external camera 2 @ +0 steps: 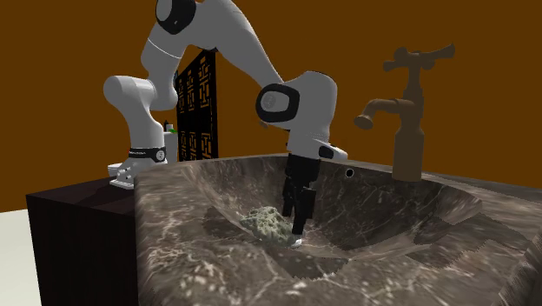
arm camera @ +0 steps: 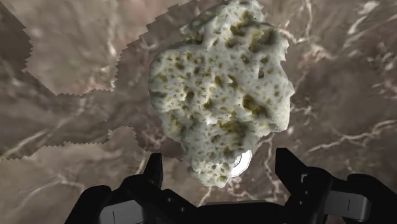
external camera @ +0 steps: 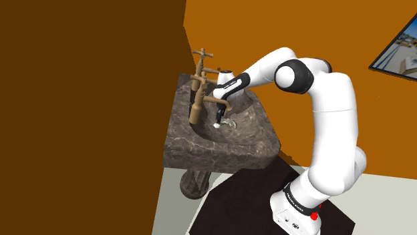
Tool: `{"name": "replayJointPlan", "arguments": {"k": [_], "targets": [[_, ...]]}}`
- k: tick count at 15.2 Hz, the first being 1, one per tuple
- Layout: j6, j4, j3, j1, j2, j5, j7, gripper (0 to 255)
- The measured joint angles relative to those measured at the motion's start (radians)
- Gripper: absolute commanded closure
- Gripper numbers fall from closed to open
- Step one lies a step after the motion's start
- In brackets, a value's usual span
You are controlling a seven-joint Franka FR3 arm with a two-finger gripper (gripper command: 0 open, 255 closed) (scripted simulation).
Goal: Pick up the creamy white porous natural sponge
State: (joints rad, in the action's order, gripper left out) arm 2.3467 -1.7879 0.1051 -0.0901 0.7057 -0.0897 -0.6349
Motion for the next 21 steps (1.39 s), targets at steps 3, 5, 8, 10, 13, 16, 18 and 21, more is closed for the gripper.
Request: {"name": "replayJointPlan", "arguments": {"k": [3, 5, 8, 10, 13, 16, 18, 21], "targets": [[0.023, 0.010, -0.001, -0.002, 0.034, 0.001, 0.002, 0], [0.027, 0.013, -0.001, -0.002, 0.038, 0.001, 0.002, 255], [0.027, 0.016, -0.002, -0.002, 0.040, 0.001, 0.002, 255], [0.026, 0.016, -0.002, -0.002, 0.040, 0.001, 0.002, 255], [0.026, 0.017, -0.002, -0.002, 0.041, 0.001, 0.002, 255], [0.020, 0.010, -0.001, -0.002, 0.028, 0.001, 0.001, 255], [0.006, 0.004, 0.000, -0.002, 0.009, 0.000, -0.002, 255], [-0.019, -0.004, 0.001, 0.000, -0.025, -0.001, -0.004, 255]]}}
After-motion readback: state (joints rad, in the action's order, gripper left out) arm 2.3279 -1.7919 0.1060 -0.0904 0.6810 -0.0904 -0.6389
